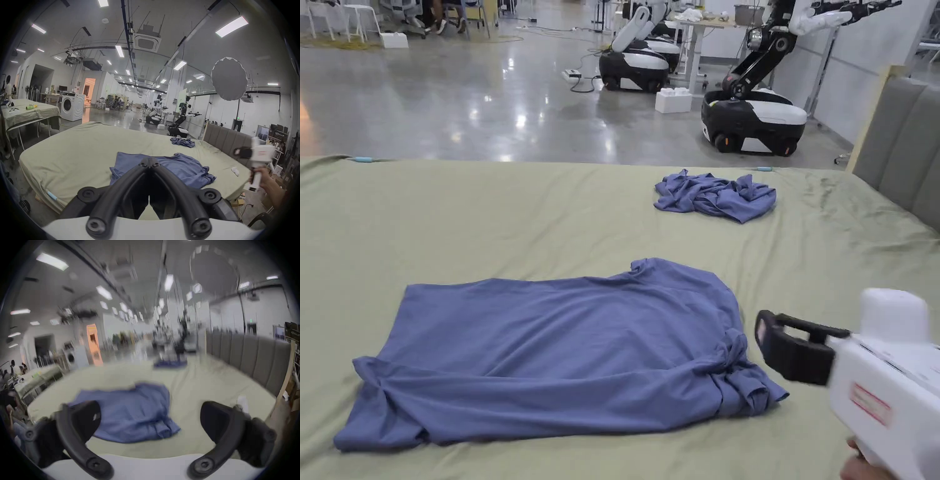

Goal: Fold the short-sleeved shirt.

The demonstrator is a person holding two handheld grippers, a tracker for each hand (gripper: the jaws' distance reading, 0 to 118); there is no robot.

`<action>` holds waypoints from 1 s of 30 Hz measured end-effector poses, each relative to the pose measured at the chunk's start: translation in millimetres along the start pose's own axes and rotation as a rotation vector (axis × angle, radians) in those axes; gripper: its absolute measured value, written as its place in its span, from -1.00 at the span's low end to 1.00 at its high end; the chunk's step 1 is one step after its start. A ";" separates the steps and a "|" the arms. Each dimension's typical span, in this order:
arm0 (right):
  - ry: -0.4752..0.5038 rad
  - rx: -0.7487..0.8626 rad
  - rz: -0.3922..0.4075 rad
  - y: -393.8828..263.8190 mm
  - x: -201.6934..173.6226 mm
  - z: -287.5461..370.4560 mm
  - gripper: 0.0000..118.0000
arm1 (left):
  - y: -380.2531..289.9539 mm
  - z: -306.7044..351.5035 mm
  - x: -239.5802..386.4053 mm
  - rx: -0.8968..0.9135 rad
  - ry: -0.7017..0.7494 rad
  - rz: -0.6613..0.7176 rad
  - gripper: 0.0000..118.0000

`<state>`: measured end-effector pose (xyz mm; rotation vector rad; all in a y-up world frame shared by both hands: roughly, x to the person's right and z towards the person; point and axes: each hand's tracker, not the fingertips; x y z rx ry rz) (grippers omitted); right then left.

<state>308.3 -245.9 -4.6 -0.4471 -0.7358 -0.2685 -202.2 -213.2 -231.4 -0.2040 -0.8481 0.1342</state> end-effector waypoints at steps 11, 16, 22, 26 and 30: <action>-0.032 -0.488 -0.038 -76.3 22.0 -143.8 0.19 | -5.5 -15.2 25.9 -0.054 0.034 0.004 -1.00; 0.033 -0.483 -0.048 -66.5 17.2 -142.6 -0.76 | 4.6 -76.9 -4.9 -0.174 -0.021 0.069 0.17; 0.027 -0.472 -0.032 -70.5 13.6 -140.8 -0.76 | -50.2 -257.4 -97.0 -0.735 0.162 0.240 0.93; 0.041 -0.477 -0.081 -69.9 20.8 -141.9 -0.76 | -89.2 -297.3 -96.0 -0.935 0.238 0.113 0.33; 0.046 -0.485 -0.082 -68.5 19.6 -140.8 -0.76 | -99.0 -303.9 -92.5 -0.943 0.234 0.052 0.26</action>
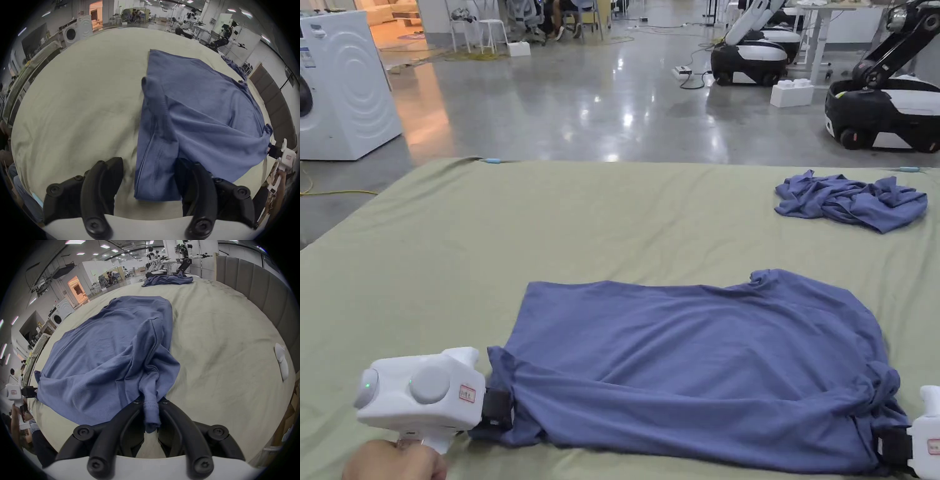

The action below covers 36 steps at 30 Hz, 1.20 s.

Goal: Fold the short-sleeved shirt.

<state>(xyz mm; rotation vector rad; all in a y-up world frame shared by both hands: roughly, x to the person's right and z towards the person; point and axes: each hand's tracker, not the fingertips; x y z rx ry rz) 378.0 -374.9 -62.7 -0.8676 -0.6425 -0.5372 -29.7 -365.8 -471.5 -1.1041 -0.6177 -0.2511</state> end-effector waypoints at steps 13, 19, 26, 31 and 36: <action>0.039 0.079 -0.011 4.4 7.1 53.6 -0.76 | -8.4 69.1 -18.6 0.089 -0.147 0.010 -0.90; 0.097 0.092 -0.044 -0.9 16.8 99.8 -0.76 | -18.1 121.2 -30.9 0.130 -0.205 0.029 -0.90; 0.107 0.018 -0.061 -55.2 27.9 105.5 -0.76 | -76.3 113.5 -50.6 0.052 -0.198 0.051 -0.90; 0.080 -0.025 -0.084 -88.6 37.3 77.3 -0.76 | -111.4 87.1 -59.2 0.037 -0.230 0.124 -0.90; 0.015 -0.036 -0.052 -87.1 35.5 75.4 -0.43 | -110.8 82.0 -60.9 0.082 -0.221 0.124 -0.66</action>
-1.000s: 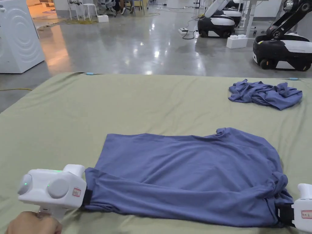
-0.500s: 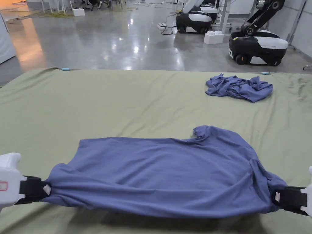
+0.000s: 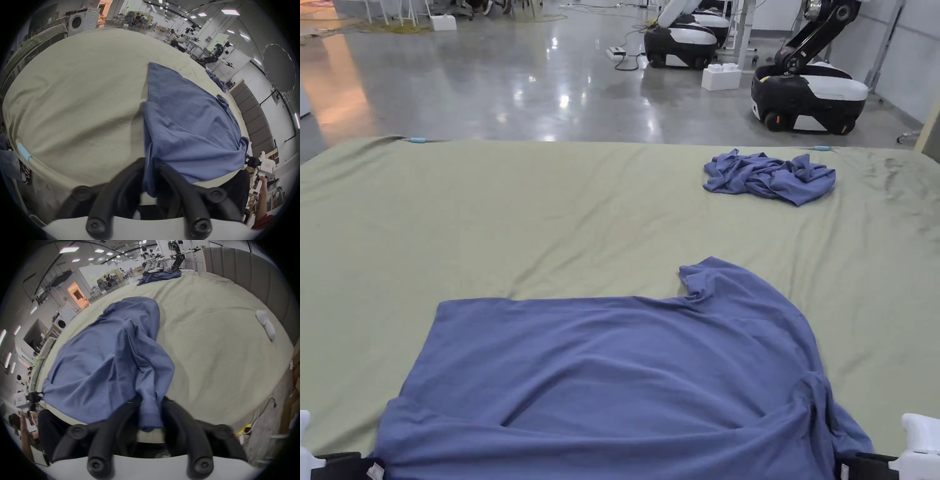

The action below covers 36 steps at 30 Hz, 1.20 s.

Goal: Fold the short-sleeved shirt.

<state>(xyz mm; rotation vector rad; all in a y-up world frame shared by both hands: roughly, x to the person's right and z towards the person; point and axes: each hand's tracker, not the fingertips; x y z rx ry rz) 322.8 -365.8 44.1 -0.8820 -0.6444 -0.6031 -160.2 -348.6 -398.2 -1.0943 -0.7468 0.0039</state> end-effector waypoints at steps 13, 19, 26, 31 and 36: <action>-0.054 1.011 0.245 -82.5 -110.4 202.2 0.40 | -81.1 193.6 139.3 1.023 0.029 -0.374 0.37; 0.063 0.920 0.232 -85.6 -124.3 203.9 -0.95 | -103.5 196.9 161.8 1.035 -0.015 -0.374 -1.00; 0.090 0.895 0.187 3.8 -115.2 187.4 -0.95 | -90.7 190.1 141.9 0.980 -0.063 -0.348 -1.00; 0.057 0.418 0.055 202.4 -80.6 36.7 1.00 | -85.1 176.4 148.5 0.916 -0.061 -0.347 -1.00; -0.150 -0.082 -0.026 266.1 -40.4 -150.1 0.81 | -81.3 156.9 137.7 0.865 -0.042 -0.326 -1.00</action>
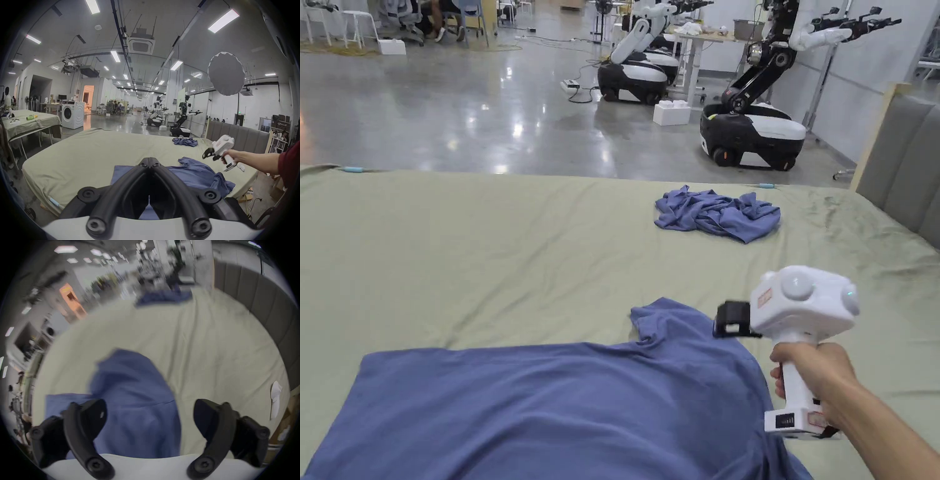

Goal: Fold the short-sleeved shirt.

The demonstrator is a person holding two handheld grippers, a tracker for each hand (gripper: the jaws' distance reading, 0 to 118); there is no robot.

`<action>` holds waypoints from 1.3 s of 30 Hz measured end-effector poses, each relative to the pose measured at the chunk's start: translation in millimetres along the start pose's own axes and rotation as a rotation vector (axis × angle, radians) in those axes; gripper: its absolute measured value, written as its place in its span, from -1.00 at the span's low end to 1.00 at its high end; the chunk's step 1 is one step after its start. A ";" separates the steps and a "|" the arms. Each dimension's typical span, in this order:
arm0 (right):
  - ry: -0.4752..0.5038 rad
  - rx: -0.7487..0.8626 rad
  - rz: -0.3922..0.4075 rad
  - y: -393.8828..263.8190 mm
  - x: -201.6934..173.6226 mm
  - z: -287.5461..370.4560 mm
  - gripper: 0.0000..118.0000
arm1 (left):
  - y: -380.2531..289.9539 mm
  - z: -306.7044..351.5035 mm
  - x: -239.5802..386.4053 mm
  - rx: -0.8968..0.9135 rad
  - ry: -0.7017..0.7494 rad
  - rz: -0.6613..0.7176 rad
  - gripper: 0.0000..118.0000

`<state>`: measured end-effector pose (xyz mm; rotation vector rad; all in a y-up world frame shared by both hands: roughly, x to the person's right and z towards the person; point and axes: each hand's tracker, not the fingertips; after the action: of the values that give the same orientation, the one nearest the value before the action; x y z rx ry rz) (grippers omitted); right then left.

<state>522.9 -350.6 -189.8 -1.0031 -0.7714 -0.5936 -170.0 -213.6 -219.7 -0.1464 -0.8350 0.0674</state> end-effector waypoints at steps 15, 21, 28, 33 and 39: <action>0.027 -0.024 0.142 -14.9 -0.8 -16.0 -0.86 | 15.8 -327.3 -124.9 -0.459 -0.012 0.291 0.87; 0.011 -0.010 0.151 -26.0 -5.9 -11.3 -0.86 | -80.7 -453.6 -162.2 -0.994 0.244 0.238 -0.08; 0.020 -0.017 0.158 -25.4 -9.2 -6.6 -0.86 | -85.8 -460.7 -131.6 -0.960 0.194 0.033 -0.92; 0.025 -0.007 0.152 -25.5 -6.9 -3.4 -0.86 | -83.2 -462.6 -110.4 -0.975 0.144 0.012 -0.97; 0.118 0.073 0.094 -31.9 6.9 23.2 -0.87 | -56.7 -435.5 -113.4 -0.892 0.049 0.087 -0.97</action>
<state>496.5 -343.9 -160.5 -0.9237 -0.6342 -0.5342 77.5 -327.6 -582.3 -1.0188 -0.7604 -0.2331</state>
